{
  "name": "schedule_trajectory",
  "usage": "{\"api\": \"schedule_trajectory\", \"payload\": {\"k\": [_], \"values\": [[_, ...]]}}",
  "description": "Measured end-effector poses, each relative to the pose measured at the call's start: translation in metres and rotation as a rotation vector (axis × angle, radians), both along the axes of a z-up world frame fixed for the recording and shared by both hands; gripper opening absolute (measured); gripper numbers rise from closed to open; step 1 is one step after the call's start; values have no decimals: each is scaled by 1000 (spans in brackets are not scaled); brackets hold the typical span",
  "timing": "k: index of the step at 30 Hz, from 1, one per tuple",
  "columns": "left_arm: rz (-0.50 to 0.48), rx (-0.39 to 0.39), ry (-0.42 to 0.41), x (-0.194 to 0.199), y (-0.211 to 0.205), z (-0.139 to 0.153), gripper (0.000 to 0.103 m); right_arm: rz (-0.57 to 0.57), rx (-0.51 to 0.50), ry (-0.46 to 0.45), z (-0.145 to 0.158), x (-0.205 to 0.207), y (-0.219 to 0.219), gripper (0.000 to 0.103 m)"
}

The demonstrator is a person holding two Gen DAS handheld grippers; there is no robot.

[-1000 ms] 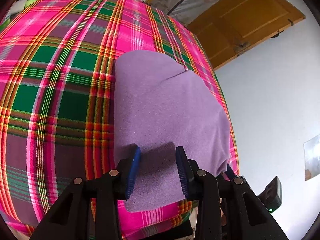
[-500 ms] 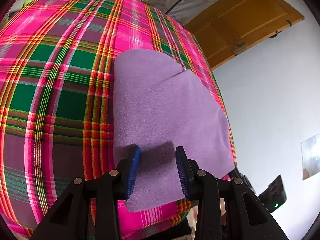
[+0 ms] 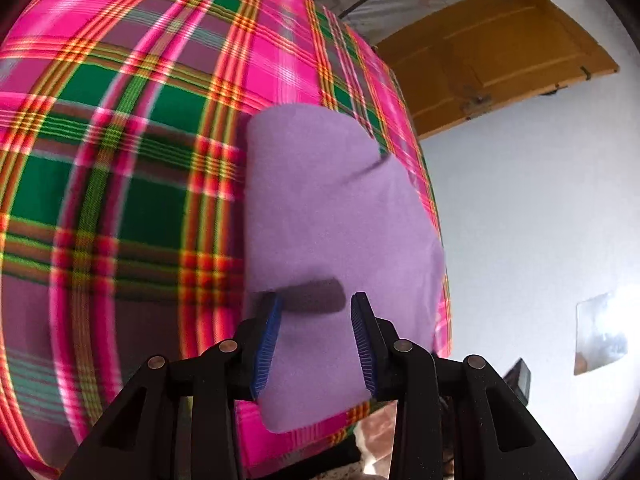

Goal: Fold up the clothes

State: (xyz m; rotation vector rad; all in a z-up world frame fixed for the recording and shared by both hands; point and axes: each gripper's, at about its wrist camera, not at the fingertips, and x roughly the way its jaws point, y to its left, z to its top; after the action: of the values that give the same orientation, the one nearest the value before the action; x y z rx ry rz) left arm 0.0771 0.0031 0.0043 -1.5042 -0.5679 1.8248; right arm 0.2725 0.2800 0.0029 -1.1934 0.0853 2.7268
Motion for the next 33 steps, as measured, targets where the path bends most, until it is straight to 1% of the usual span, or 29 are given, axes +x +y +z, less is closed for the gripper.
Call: {"api": "schedule_trajectory", "payload": {"k": [3,6,8,10,15,16,18,19,24,26,29,33], "values": [[-6,19,-14,-4,-1,-3,38,0,5,-23,5,0,3,8],[-13,28,-22,-11,0,-3,38,16,-13,59,30,-4,6,9],[-10,27,-10,-17,1,0,38,56,-17,120,45,-15,1,10],[-3,26,-1,-21,4,2,38,104,-48,133,51,-38,-5,11],[-19,19,-5,-27,9,0,38,179,-123,117,54,-99,-12,16],[-25,17,-2,-29,11,0,38,188,-135,111,54,-107,-13,18],[-25,15,4,-35,12,2,38,188,-141,100,52,-116,-11,20],[-14,12,16,-40,13,5,38,189,-143,94,51,-120,-11,20],[0,-34,164,-73,25,31,38,177,-137,48,35,-129,-12,20],[-45,-41,191,-87,37,36,38,174,-136,38,29,-129,-12,20],[-140,-82,238,-99,60,40,38,168,-154,40,28,-129,-10,21],[-269,-148,319,-99,96,42,38,161,-170,39,25,-127,-11,23]]}}
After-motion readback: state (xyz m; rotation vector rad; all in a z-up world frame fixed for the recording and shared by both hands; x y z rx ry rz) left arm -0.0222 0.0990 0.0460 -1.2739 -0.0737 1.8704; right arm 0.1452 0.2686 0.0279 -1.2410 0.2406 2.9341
